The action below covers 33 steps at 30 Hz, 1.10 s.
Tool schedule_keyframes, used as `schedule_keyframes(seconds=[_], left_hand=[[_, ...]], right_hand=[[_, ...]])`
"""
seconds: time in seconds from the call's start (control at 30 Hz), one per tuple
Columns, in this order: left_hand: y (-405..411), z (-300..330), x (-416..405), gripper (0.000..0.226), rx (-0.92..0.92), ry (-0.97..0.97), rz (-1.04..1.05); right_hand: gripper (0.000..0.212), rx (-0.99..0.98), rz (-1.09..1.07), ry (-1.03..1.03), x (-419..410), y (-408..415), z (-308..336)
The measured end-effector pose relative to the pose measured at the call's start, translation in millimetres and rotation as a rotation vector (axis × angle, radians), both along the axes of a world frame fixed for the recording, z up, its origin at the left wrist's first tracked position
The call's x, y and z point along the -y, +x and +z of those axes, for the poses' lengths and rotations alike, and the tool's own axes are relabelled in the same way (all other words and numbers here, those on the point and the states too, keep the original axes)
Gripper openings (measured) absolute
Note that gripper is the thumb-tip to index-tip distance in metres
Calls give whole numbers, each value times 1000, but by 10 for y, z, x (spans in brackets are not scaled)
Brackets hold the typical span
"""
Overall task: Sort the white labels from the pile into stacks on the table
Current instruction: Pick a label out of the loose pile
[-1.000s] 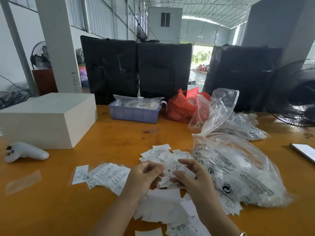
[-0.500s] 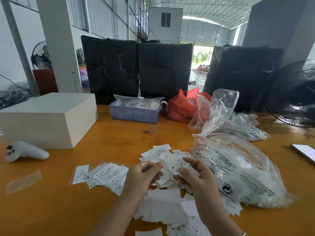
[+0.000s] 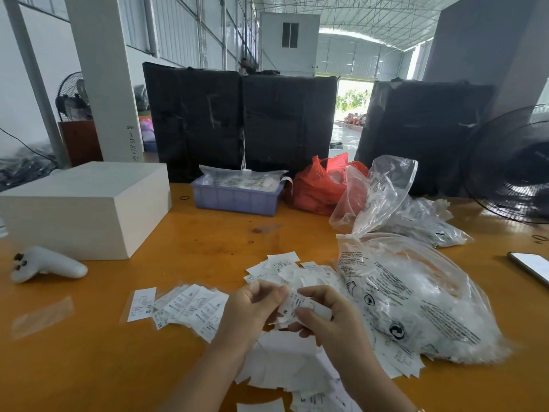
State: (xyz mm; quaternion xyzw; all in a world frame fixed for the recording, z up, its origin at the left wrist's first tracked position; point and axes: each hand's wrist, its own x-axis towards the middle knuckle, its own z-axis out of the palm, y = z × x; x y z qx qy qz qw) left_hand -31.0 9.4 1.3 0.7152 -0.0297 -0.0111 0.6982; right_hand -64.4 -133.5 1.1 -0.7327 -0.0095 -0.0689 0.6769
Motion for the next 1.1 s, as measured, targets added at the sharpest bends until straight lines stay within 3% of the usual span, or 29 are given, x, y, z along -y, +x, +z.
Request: schedule_keyframes(seconds=[0.2, 0.3, 0.4, 0.6, 0.77, 0.93, 1.1], left_hand=[[-11, -19, -7, 16, 34, 27, -42], [-4, -6, -21, 26, 12, 25, -144], [10, -13, -39, 17, -12, 41, -227], [45, -12, -58, 19, -47, -72, -81], [-9, -33, 26, 23, -78, -49, -105], [20, -19, -5, 23, -82, -76, -21], [9, -10, 4, 22, -94, -37, -38]], right_hand=[[18, -20, 67, -21, -2, -4, -6], [27, -11, 15, 10, 37, 17, -1], [36, -17, 40, 16, 67, 29, -12], [36, -23, -42, 183, 144, 59, -15], [31, -10, -44, 67, 63, 41, -3], [5, -40, -69, 53, 91, 37, -17], [12, 5, -56, -87, 52, 29, -24]])
